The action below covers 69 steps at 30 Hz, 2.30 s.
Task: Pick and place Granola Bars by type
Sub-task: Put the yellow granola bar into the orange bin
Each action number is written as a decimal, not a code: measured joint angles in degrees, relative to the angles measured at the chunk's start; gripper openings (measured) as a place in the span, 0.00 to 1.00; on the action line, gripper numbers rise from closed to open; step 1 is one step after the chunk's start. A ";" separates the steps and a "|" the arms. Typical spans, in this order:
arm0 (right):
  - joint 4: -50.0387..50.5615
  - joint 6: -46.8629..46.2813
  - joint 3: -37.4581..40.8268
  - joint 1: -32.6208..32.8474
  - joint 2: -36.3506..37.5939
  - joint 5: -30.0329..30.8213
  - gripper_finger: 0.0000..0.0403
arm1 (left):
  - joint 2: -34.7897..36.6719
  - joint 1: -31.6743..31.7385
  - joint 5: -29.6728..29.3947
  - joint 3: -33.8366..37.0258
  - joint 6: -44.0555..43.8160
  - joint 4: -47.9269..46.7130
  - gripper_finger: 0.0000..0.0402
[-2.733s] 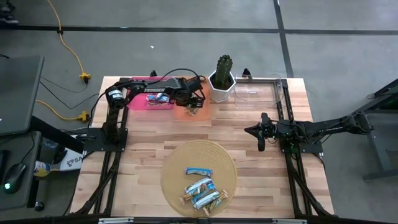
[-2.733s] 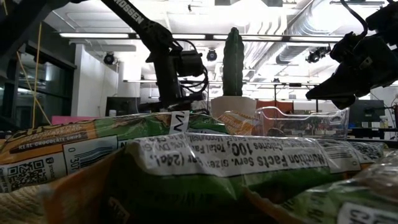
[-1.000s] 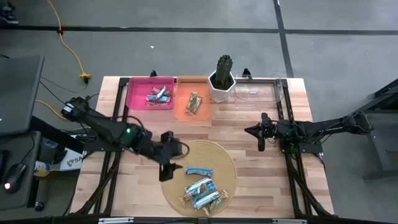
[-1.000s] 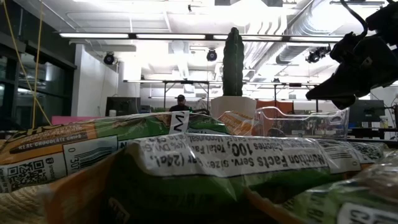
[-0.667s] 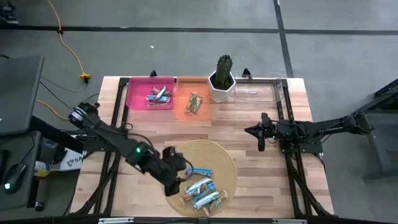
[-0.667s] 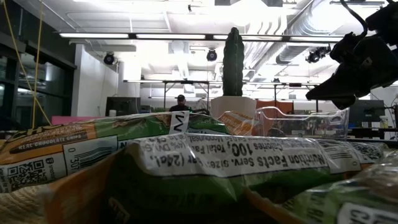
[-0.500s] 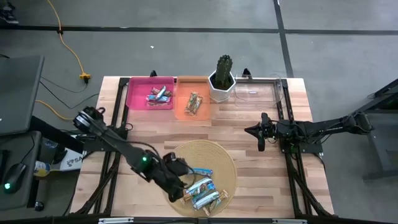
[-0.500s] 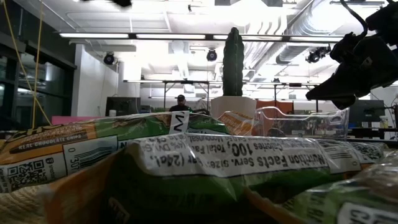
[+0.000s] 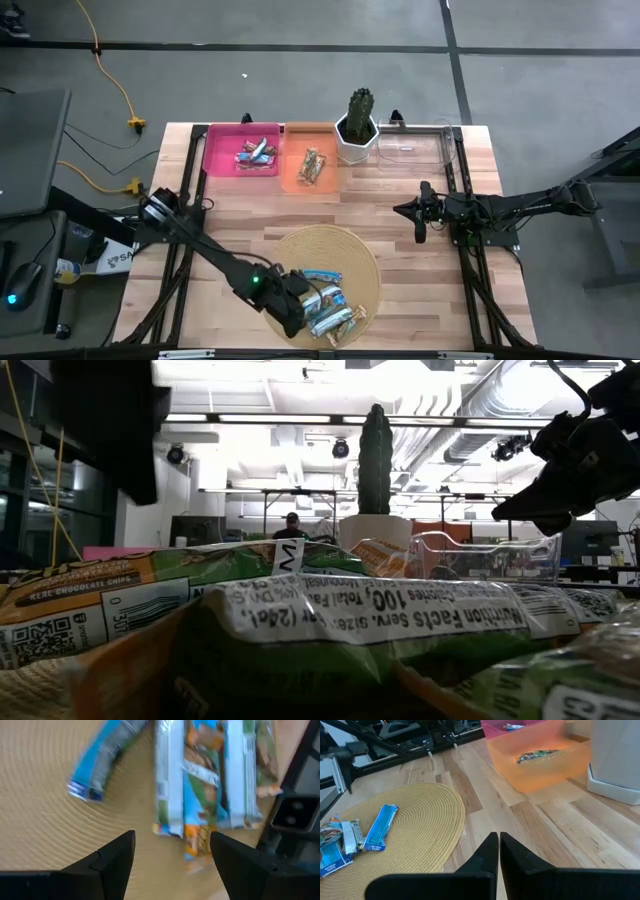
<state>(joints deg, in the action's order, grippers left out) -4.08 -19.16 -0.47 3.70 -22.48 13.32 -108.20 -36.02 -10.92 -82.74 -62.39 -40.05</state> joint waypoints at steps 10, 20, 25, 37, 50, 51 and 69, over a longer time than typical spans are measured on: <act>0.00 -0.07 0.02 0.00 0.00 0.00 0.00 | -0.81 -2.91 1.07 -0.06 2.27 4.47 0.63; -0.13 -0.11 0.00 0.00 -0.08 0.00 0.00 | -4.29 -5.00 -1.98 -0.06 4.94 5.55 0.63; -0.14 -0.10 0.00 -0.01 -0.17 -0.01 0.00 | -5.64 -4.84 -4.06 0.05 5.16 5.93 0.63; 0.15 0.02 0.00 -0.02 -0.39 -0.01 0.00 | -8.51 -4.87 -2.84 -0.06 6.67 7.71 0.63; 0.10 -0.07 0.02 -0.02 -0.37 0.00 0.00 | -9.14 -4.86 -3.63 -0.04 6.65 8.67 0.62; 0.09 -0.04 0.01 -0.01 -0.39 0.00 0.00 | -9.14 -4.86 -3.63 -0.04 6.64 8.78 0.60; 0.02 -0.07 0.01 -0.01 -0.39 0.00 0.00 | -9.14 -4.82 -1.45 -0.04 6.62 8.61 0.18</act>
<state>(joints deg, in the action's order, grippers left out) -4.05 -19.23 -0.46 3.69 -22.87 13.32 -117.34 -40.84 -12.36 -82.78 -55.77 -31.44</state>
